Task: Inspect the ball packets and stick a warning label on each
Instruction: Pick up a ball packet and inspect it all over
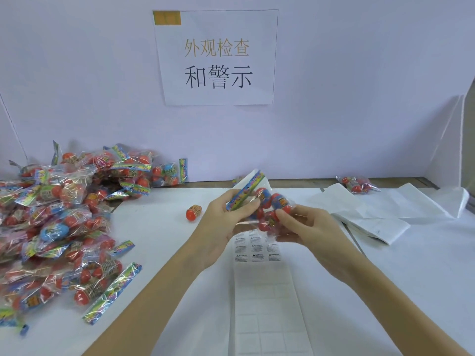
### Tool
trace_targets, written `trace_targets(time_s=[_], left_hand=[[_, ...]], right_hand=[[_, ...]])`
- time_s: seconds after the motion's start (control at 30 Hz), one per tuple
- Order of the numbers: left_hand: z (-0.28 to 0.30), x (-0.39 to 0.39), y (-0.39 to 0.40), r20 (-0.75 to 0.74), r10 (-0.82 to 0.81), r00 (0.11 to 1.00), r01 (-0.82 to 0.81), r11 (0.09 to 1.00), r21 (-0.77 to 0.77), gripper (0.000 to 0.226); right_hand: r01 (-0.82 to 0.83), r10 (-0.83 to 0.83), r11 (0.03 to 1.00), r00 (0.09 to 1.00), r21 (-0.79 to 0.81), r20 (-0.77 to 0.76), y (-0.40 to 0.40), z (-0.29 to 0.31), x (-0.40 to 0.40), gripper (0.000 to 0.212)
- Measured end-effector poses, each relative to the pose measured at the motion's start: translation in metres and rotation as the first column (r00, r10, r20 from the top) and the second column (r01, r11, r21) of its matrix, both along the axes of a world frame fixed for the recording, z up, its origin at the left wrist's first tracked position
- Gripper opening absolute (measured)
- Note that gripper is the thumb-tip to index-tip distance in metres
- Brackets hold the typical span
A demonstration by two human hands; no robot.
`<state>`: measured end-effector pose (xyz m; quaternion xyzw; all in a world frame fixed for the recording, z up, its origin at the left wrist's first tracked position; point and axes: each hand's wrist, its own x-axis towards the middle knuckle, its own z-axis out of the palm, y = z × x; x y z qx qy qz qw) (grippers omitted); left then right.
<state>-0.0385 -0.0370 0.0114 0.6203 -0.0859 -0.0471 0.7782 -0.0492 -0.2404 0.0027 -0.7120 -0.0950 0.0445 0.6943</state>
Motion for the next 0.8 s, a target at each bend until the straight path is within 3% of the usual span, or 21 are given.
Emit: trace_targets(time_s=[0.17, 0.3, 0.47, 0.57, 0.67, 0.73, 0.8], left_hand=[[-0.003, 0.005, 0.006, 0.035, 0.275, 0.961, -0.277, 0.947, 0.163, 0.023], [-0.004, 0.01, 0.013, 0.103, 0.342, 0.934, -0.357, 0.91, 0.213, 0.022], [-0.005, 0.009, 0.013, 0.164, 0.248, 0.955, -0.283, 0.928, 0.242, 0.017], [-0.004, 0.009, 0.01, 0.092, 0.239, 0.967, -0.251, 0.958, 0.141, 0.038], [-0.005, 0.01, 0.012, 0.0, 0.038, 0.999, -0.037, 0.989, 0.14, 0.064], [-0.01, 0.012, 0.015, 0.055, -0.025, 0.998, 0.014, 0.982, 0.186, 0.065], [-0.014, 0.017, 0.02, 0.118, 0.06, 0.991, -0.073, 0.991, 0.112, 0.061]], right_hand=[[-0.083, 0.094, 0.972, 0.995, -0.218, 0.038, -0.002, -0.001, -0.001, 0.019], [-0.155, 0.165, 0.957, 0.986, -0.244, 0.02, 0.002, -0.002, -0.003, 0.017], [-0.214, 0.211, 0.967, 0.977, -0.139, -0.036, 0.004, 0.003, -0.006, 0.042], [-0.109, 0.108, 0.992, 0.994, -0.059, -0.018, 0.005, 0.0, -0.003, 0.045], [-0.046, 0.047, 0.995, 0.999, 0.091, -0.017, 0.006, -0.003, 0.0, 0.042], [-0.094, 0.095, 0.994, 0.995, 0.05, -0.018, 0.007, -0.005, 0.001, 0.04], [-0.034, 0.042, 0.99, 0.998, -0.137, 0.053, 0.004, -0.009, 0.003, 0.036]])
